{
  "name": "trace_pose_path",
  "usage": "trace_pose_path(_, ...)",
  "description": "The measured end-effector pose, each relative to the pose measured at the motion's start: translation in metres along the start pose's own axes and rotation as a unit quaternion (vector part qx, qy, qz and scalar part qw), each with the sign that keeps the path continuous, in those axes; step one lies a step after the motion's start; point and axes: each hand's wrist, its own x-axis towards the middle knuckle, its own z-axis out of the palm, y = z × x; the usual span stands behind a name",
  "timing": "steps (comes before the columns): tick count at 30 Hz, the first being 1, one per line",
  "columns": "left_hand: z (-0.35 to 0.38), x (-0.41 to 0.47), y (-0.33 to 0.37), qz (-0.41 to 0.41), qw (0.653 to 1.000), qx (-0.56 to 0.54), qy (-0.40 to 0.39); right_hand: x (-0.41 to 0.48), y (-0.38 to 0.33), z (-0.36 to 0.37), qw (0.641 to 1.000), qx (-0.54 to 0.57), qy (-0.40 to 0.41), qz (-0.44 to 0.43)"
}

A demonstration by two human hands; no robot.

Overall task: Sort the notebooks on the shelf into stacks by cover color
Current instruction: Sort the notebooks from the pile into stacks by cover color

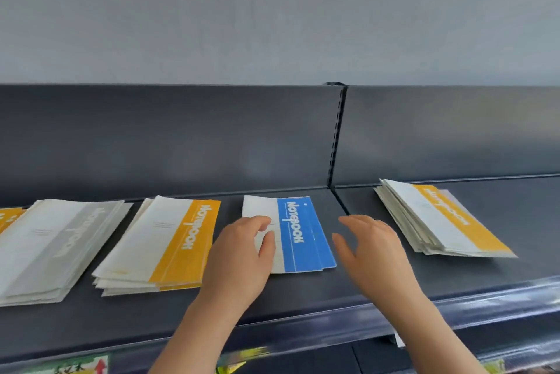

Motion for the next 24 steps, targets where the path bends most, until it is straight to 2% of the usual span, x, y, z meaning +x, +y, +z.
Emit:
trace_pose_path(10, 0.075, 0.011, 0.059, 0.017, 0.999, -0.024, -0.041, 0.014, 0.098, -0.025, 0.999, 0.014, 0.022, 0.036)
trace_pose_path(17, 0.119, 0.033, 0.096, 0.036, 0.993, -0.067, -0.095, 0.037, 0.163, -0.036, 0.994, -0.015, 0.049, 0.097)
trace_pose_path(22, 0.15, 0.037, 0.128, 0.028, 0.983, -0.113, -0.14, 0.049, 0.21, -0.04, 0.985, -0.043, -0.022, 0.165)
trace_pose_path(24, 0.161, 0.04, 0.142, 0.003, 0.976, -0.144, -0.164, 0.05, 0.22, -0.041, 0.988, -0.035, -0.037, 0.148)
